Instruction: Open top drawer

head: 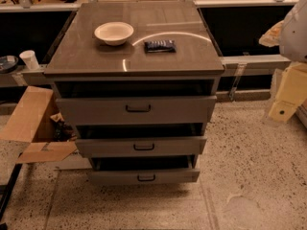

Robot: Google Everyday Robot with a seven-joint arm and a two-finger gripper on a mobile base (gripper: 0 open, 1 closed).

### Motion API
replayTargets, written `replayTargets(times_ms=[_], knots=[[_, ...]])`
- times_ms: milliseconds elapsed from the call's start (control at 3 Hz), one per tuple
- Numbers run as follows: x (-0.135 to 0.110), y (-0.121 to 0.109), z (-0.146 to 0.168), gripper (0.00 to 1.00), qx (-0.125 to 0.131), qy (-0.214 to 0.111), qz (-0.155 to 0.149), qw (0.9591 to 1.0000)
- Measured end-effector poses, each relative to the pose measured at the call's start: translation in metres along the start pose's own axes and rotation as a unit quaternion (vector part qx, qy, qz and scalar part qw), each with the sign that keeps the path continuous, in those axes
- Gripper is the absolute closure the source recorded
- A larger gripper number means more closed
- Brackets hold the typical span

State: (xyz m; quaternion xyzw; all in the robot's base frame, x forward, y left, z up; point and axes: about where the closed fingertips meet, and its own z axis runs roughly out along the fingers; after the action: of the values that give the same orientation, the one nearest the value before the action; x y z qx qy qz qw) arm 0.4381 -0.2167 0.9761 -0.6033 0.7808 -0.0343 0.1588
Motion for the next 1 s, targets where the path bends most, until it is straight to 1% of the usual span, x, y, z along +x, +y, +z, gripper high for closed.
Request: replayTargets(times_ms=[333,667,1000], knots=[[0.0,0.0,0.0,0.0,0.0,0.0,0.0,1.0],[0.001,-0.004,0.044,0.0,-0.029,0.0,-0.017,0.9994],[0.001,0.0,0.113,0.0,-0.074,0.004,-0.04,0.9965]])
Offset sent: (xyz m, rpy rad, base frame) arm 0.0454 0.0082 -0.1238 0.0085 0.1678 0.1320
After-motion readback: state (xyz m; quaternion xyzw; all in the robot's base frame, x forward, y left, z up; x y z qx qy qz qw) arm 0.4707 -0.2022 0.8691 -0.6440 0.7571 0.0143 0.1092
